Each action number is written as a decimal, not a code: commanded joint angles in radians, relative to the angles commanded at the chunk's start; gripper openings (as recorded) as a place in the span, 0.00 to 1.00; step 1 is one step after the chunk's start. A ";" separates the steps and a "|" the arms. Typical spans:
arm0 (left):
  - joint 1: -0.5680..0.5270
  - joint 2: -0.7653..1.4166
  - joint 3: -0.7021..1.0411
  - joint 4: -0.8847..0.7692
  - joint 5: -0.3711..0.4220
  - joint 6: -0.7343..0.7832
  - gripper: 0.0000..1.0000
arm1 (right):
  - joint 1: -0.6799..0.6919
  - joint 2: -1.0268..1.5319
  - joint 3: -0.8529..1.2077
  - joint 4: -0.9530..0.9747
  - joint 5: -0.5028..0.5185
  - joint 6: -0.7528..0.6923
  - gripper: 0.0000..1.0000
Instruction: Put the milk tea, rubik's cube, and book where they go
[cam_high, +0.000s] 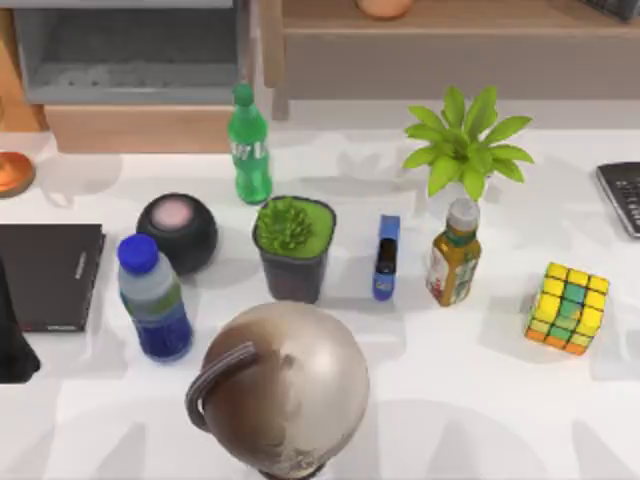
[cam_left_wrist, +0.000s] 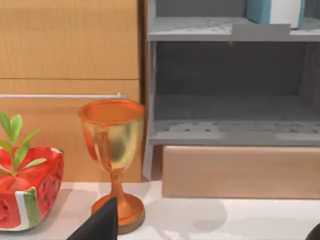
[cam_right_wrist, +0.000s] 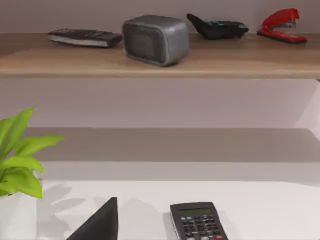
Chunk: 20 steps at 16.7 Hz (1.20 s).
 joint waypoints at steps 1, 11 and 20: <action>0.000 0.000 0.000 0.000 0.000 0.000 1.00 | 0.000 0.000 0.000 0.000 0.000 0.000 1.00; 0.000 0.000 0.000 0.000 0.000 0.000 1.00 | 0.152 0.465 0.339 0.174 0.162 -0.001 1.00; 0.000 0.000 0.000 0.000 0.000 0.000 1.00 | 0.435 1.432 0.956 0.497 0.466 -0.003 1.00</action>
